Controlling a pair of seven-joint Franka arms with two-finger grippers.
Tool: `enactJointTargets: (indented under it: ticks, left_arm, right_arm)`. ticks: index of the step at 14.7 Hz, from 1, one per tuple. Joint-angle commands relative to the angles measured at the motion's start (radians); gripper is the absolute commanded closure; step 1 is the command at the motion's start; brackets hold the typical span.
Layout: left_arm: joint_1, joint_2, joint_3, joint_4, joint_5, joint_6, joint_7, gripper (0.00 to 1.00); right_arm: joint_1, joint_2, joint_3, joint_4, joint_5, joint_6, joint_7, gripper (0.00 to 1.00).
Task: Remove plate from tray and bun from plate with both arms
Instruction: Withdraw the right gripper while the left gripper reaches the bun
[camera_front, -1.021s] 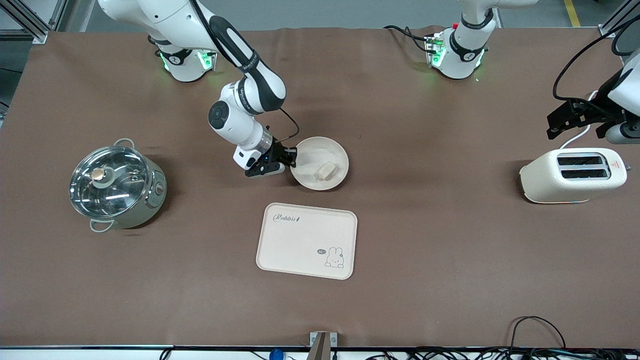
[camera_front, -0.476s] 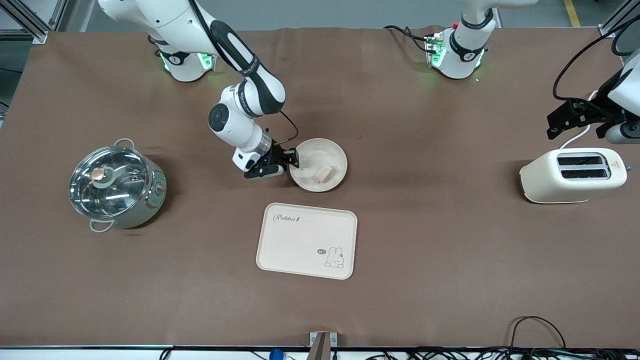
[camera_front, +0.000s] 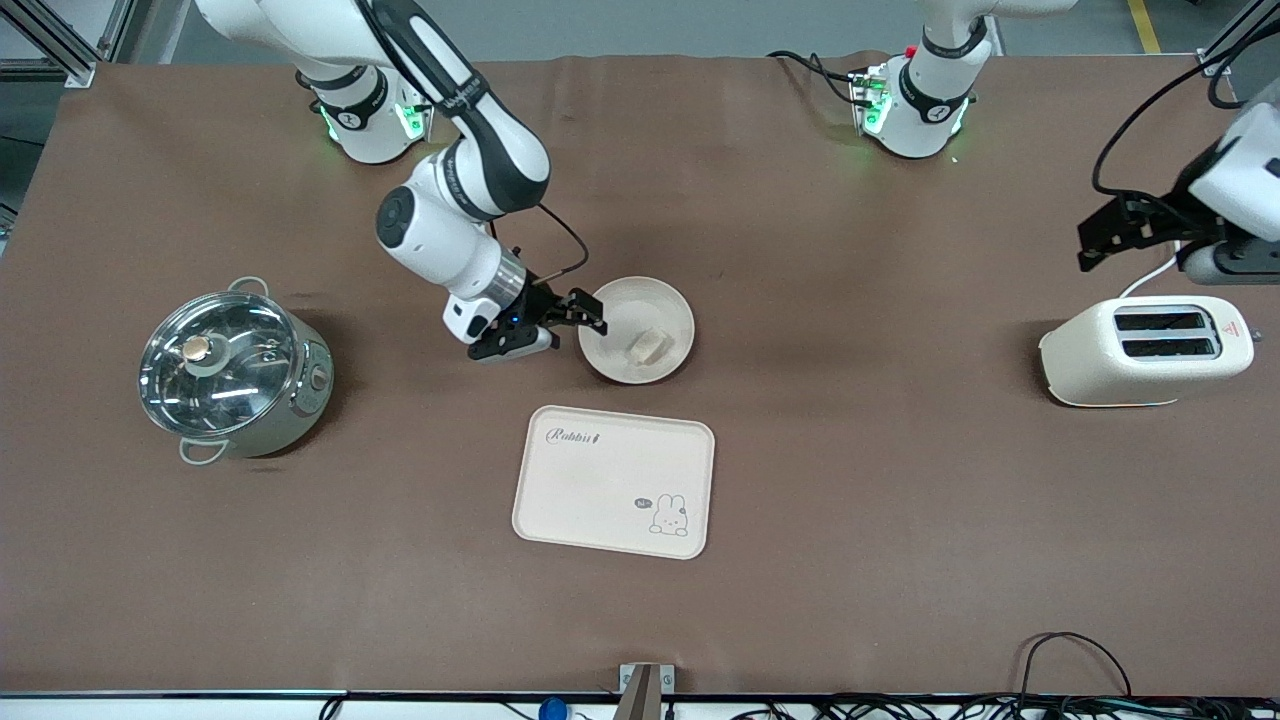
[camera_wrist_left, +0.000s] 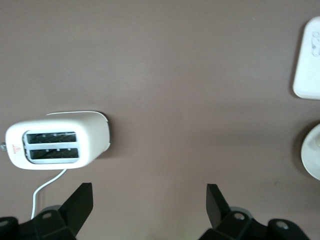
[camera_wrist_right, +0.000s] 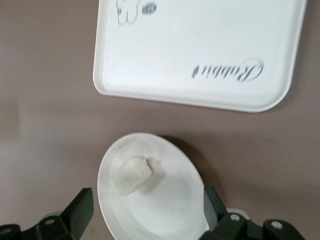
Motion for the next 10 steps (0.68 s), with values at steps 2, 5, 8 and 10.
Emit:
enactJointTargets:
  ticks: [2,5,8,10]
  left_arm:
    - [-0.074,0.06,-0.08,0.012,-0.11,0.057,-0.228,0.0]
    - [-0.174,0.184,-0.165,0.013,-0.104,0.236,-0.443,0.0]
    - [-0.286,0.31,-0.167,0.013,-0.061,0.419,-0.56,0.0]
    - [-0.346,0.396,-0.168,0.018,0.0,0.543,-0.608,0.0]
  right_arm:
    - [-0.082,-0.092,-0.073,0.027,-0.107,-0.2,-0.006,0.01]
    - [-0.145,-0.196,-0.171,0.052,-0.296,-0.387,-0.007,0.0]
    - [-0.244,-0.311,-0.208,0.067,-0.492,-0.567,-0.009,0.0]
    - [-0.327,-0.353,-0.208,0.157,-0.612,-0.772,-0.013,0.0]
